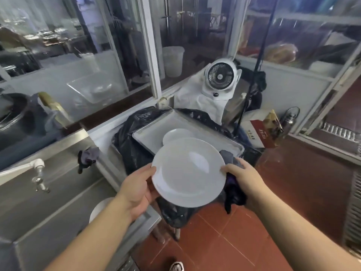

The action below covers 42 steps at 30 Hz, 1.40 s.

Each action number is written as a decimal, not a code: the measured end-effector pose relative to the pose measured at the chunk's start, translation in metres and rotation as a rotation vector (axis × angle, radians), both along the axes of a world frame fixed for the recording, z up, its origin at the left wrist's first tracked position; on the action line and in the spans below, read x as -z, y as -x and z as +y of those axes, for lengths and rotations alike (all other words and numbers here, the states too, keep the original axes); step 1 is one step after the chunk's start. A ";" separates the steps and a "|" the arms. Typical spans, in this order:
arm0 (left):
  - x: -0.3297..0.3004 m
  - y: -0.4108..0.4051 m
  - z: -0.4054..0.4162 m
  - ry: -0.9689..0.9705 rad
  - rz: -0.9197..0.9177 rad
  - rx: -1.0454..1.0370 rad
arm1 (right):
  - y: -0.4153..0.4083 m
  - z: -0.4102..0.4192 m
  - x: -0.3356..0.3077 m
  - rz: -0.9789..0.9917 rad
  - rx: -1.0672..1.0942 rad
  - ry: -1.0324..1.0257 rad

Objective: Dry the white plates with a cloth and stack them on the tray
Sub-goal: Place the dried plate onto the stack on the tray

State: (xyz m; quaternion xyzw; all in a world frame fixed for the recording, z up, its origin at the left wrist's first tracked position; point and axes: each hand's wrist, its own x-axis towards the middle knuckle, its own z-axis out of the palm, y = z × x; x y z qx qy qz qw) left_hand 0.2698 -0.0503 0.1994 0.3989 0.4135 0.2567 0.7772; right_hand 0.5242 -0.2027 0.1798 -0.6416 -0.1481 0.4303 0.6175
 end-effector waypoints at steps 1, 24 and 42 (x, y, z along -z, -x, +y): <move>0.003 -0.012 0.004 0.008 0.007 0.013 | -0.009 -0.001 0.003 -0.001 0.017 -0.002; 0.084 -0.189 0.181 0.242 0.094 0.034 | -0.193 0.178 0.033 -0.234 0.012 0.314; 0.143 -0.250 0.218 0.275 0.340 -0.481 | -0.288 0.365 0.147 -0.427 -0.562 0.358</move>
